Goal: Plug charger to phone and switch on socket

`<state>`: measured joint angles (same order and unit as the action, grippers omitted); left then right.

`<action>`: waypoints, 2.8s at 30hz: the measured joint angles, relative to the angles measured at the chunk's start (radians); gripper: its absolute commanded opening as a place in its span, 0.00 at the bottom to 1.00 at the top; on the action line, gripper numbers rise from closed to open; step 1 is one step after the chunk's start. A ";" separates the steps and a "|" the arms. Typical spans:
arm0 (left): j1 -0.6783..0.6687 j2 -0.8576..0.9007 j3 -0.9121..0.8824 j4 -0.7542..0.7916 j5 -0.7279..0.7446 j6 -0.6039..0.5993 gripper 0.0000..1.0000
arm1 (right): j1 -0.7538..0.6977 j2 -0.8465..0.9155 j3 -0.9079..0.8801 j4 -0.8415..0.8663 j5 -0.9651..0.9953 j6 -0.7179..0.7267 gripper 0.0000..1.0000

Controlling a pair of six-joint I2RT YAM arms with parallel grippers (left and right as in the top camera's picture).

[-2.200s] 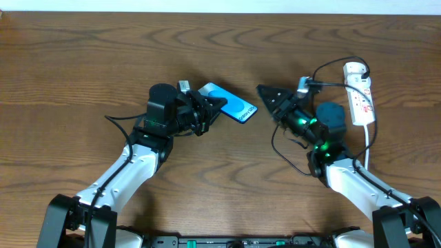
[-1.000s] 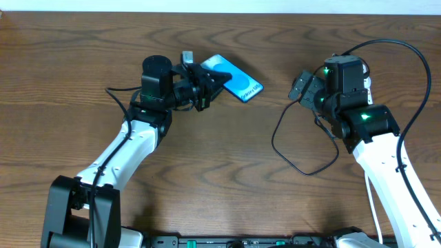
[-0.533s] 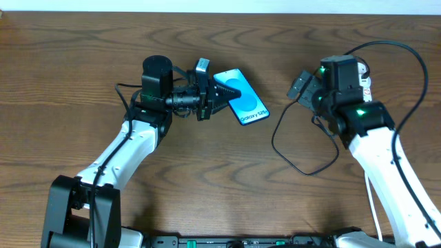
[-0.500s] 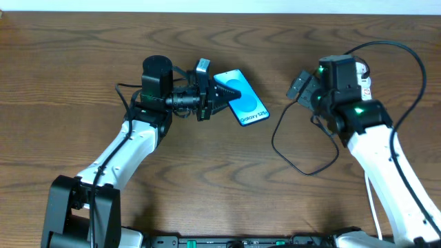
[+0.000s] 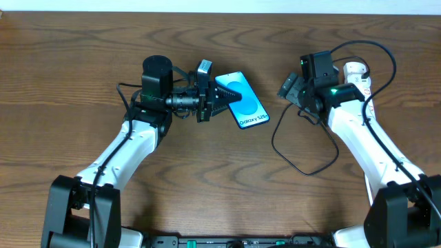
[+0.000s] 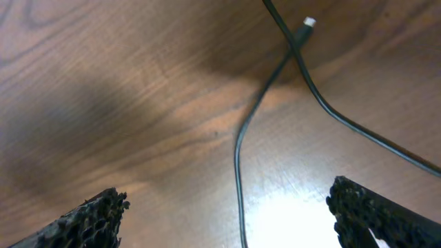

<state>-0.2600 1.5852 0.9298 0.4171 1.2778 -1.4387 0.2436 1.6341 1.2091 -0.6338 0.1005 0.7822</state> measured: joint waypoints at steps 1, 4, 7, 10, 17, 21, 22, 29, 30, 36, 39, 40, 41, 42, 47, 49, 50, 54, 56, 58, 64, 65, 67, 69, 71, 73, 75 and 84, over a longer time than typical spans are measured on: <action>0.000 0.000 0.000 0.000 0.000 0.000 0.08 | 0.000 0.010 0.002 0.014 0.003 0.000 0.92; 0.000 0.000 0.000 0.000 0.000 0.002 0.07 | 0.000 0.040 0.010 0.036 0.008 0.003 0.91; 0.000 0.000 0.000 0.000 -0.001 0.005 0.08 | 0.000 0.078 0.027 0.039 0.025 0.003 0.91; 0.000 0.000 0.000 0.000 -0.003 0.007 0.07 | 0.000 0.098 0.049 0.037 0.055 0.003 0.91; 0.000 0.000 0.000 0.000 -0.024 0.007 0.07 | 0.000 0.120 0.084 0.044 0.095 0.003 0.90; 0.000 0.000 0.000 0.000 -0.034 0.007 0.08 | 0.000 0.141 0.084 0.042 0.127 0.003 0.89; 0.000 0.000 0.000 0.000 -0.037 0.007 0.08 | 0.000 0.142 0.084 0.039 0.133 0.003 0.89; 0.000 0.000 0.000 0.000 -0.054 0.007 0.07 | 0.000 0.143 0.084 0.010 0.163 0.022 0.89; 0.000 0.000 0.000 0.000 -0.054 0.007 0.07 | 0.000 0.143 0.084 0.002 0.169 0.024 0.89; 0.000 0.000 0.000 0.000 -0.058 0.008 0.07 | 0.000 0.174 0.084 -0.019 0.196 0.029 0.90; 0.000 0.000 0.000 0.000 -0.058 0.008 0.07 | 0.000 0.202 0.084 -0.020 0.201 0.043 0.91; 0.000 0.000 0.000 0.000 -0.059 0.007 0.07 | 0.000 0.209 0.084 -0.020 0.204 0.049 0.90; 0.000 0.000 0.000 0.000 -0.059 0.007 0.07 | 0.000 0.215 0.084 -0.020 0.205 0.053 0.91; 0.000 0.000 0.000 0.000 -0.059 0.007 0.08 | 0.000 0.221 0.084 -0.018 0.208 0.060 0.91; 0.000 0.000 0.000 0.000 -0.061 0.023 0.07 | 0.000 0.243 0.085 0.007 0.202 0.097 0.91; 0.000 0.000 0.000 0.000 -0.061 0.027 0.07 | 0.000 0.256 0.085 0.012 0.183 0.104 0.91; 0.000 0.000 0.000 0.000 -0.061 0.028 0.07 | 0.000 0.259 0.084 0.013 0.179 0.106 0.91; 0.000 0.000 0.000 0.000 -0.061 0.030 0.08 | 0.000 0.287 0.085 0.014 0.159 0.110 0.91; 0.000 0.000 0.000 0.000 -0.061 0.030 0.07 | 0.000 0.308 0.085 0.024 0.154 0.112 0.91; 0.000 0.000 0.000 0.000 -0.061 0.030 0.07 | 0.000 0.333 0.085 0.048 0.149 0.114 0.89; 0.000 0.000 0.000 0.000 -0.061 0.030 0.07 | 0.000 0.382 0.086 0.114 0.098 0.123 0.47; 0.000 0.000 0.000 0.000 -0.062 0.031 0.08 | 0.000 0.382 0.086 0.123 0.087 0.124 0.40; 0.000 0.000 0.000 0.000 -0.062 0.031 0.07 | 0.002 0.384 0.086 0.129 0.068 0.129 0.23; 0.000 0.000 0.000 0.000 -0.062 0.031 0.07 | 0.005 0.386 0.086 0.125 0.054 0.127 0.08; 0.000 0.000 0.000 0.000 -0.062 0.034 0.07 | 0.008 0.386 0.086 0.113 0.035 0.108 0.01; 0.000 0.000 0.000 0.000 -0.062 0.034 0.07 | 0.008 0.386 0.090 0.092 0.006 0.062 0.01; 0.000 0.000 0.000 0.000 -0.062 0.034 0.08 | 0.010 0.386 0.101 0.037 -0.028 0.003 0.01; 0.000 0.000 0.000 0.000 -0.062 0.034 0.07 | 0.081 0.380 0.115 -0.259 -0.094 -0.229 0.22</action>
<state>-0.2600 1.5852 0.9298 0.4168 1.2156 -1.4048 0.3248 2.0144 1.3239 -0.8928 0.0063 0.5533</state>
